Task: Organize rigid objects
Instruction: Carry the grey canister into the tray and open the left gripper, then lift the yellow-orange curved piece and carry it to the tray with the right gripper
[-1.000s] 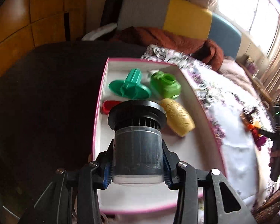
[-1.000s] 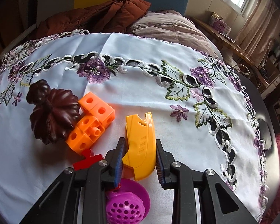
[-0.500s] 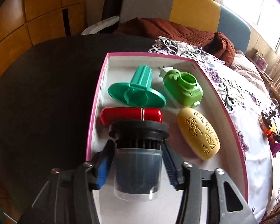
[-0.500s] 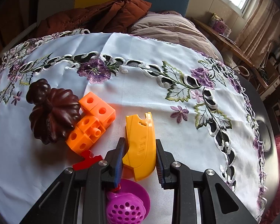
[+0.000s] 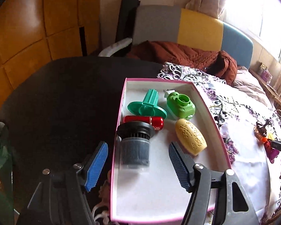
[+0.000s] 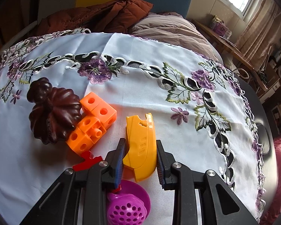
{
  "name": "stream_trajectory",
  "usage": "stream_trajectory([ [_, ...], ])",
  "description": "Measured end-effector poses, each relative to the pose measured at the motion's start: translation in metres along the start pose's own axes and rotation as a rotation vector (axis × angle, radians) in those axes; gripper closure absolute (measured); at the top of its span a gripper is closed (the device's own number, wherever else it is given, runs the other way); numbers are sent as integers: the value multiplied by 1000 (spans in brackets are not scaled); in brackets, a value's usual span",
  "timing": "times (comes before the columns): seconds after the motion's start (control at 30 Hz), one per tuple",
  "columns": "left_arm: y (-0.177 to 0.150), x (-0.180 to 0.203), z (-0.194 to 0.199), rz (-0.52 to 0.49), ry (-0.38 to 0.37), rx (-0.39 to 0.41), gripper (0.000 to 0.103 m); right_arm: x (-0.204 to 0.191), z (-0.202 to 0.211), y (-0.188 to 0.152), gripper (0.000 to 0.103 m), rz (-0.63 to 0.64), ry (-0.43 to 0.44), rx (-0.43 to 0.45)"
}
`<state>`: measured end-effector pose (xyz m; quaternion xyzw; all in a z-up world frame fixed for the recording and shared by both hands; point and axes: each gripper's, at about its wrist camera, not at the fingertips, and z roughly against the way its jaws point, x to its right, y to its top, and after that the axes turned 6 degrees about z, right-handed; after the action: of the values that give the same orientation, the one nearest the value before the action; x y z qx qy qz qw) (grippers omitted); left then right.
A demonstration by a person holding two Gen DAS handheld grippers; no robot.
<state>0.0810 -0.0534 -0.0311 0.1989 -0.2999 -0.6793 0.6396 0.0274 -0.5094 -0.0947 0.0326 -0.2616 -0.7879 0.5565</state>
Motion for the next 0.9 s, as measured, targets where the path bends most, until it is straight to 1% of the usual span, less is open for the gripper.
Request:
stream_trajectory([
  [0.1, -5, 1, 13, 9, 3, 20, 35, 0, 0, 0, 73, -3, 1, 0],
  [0.3, -15, 4, 30, 2, -3, 33, 34, 2, 1, 0, 73, -19, 4, -2],
  [0.7, -25, 8, 41, -14, -11, 31, 34, 7, 4, 0, 73, -63, 26, -7],
  [0.9, -29, 10, 43, -19, -9, 28, 34, 14, 7, 0, 73, -102, 26, 5],
])
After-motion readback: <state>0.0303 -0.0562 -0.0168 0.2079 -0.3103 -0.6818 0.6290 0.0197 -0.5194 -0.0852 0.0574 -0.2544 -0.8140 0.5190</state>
